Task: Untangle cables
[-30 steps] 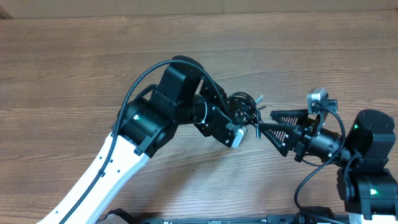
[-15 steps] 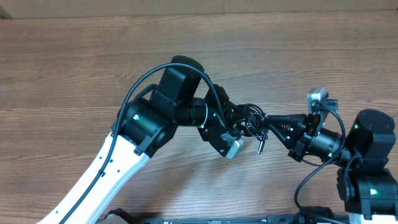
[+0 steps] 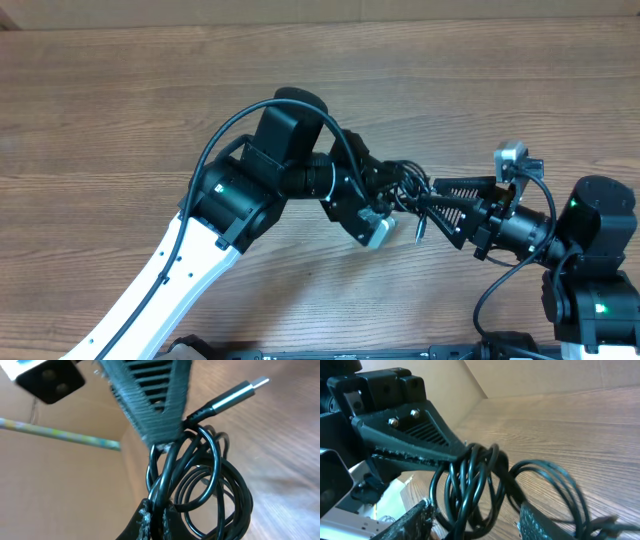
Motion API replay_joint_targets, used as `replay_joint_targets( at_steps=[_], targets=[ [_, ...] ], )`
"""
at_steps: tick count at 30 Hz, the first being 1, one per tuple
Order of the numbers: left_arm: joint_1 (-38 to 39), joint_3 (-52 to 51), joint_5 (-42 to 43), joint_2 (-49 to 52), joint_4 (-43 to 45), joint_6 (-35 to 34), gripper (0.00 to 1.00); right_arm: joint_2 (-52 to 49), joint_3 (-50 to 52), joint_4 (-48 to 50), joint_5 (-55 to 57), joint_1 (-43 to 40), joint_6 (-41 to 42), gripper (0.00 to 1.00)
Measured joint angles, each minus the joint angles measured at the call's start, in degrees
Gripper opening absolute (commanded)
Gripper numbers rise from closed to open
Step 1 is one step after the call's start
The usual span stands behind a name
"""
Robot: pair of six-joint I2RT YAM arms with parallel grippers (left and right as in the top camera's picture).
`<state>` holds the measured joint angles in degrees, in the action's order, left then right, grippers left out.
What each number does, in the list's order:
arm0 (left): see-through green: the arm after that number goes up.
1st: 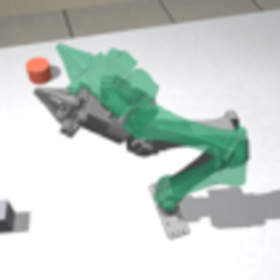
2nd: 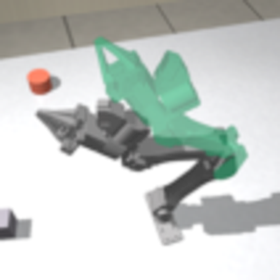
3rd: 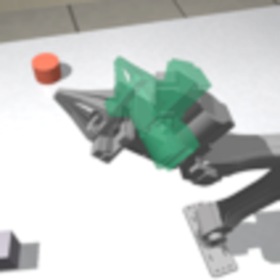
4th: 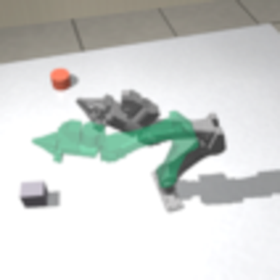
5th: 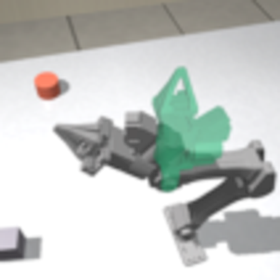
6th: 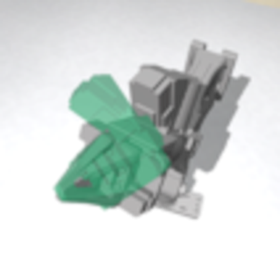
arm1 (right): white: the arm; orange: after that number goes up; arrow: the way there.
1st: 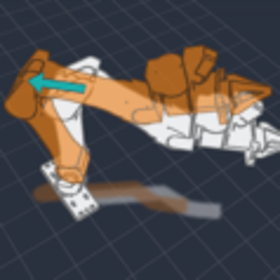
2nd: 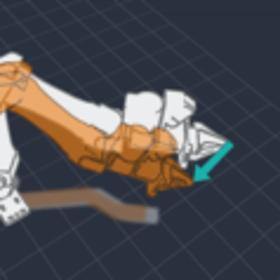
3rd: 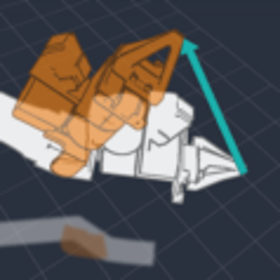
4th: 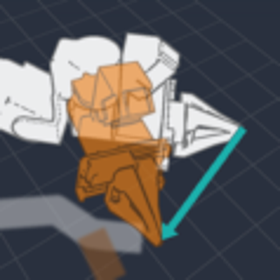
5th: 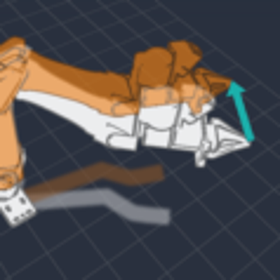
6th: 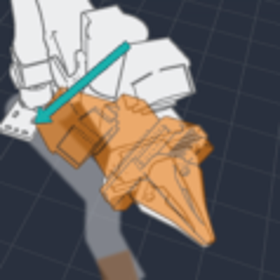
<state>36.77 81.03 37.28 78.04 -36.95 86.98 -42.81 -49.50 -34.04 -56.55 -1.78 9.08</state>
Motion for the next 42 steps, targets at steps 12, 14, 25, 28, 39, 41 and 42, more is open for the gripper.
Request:
replay_joint_targets(
  at_steps=[12, 14, 25, 28, 39, 41, 42],
  targets=[
    [0.0, 0.0, -1.3, 0.0, 2.1, 0.0, 0.04, 0.0, 0.0, 0.8, -0.9, 0.0, 1.7, 0.04],
    [0.0, 0.0, -1.3, 0.0, 2.1, -0.1, 0.04, 0.0, 0.0, 0.9, -0.8, 0.0, 1.7, 0.04],
    [0.0, 0.0, -4.1, 0.0, 1.8, -12.5, 0.04, 0.0, 0.0, 0.9, -0.2, 0.0, 1.8, 0.04],
    [0.1, 0.0, -6.8, 0.0, 1.9, -18.5, 0.04, 0.0, 0.0, 0.9, 0.0, 0.0, 1.8, 0.04],
    [0.3, 0.0, -24.3, 0.0, 2.1, -43.6, 0.04, 0.0, 0.0, 0.9, -0.6, -0.1, 1.8, 0.04],
    [0.3, 0.0, -25.3, 0.0, 2.1, -45.4, 0.04, 0.0, 0.0, 0.9, -0.8, -0.1, 1.8, 0.04],
    [0.3, 0.0, -25.5, 0.0, 2.1, -46.1, 0.04, 0.0, 0.0, 1.0, -1.0, -0.1, 1.8, 0.04]
  ],
)
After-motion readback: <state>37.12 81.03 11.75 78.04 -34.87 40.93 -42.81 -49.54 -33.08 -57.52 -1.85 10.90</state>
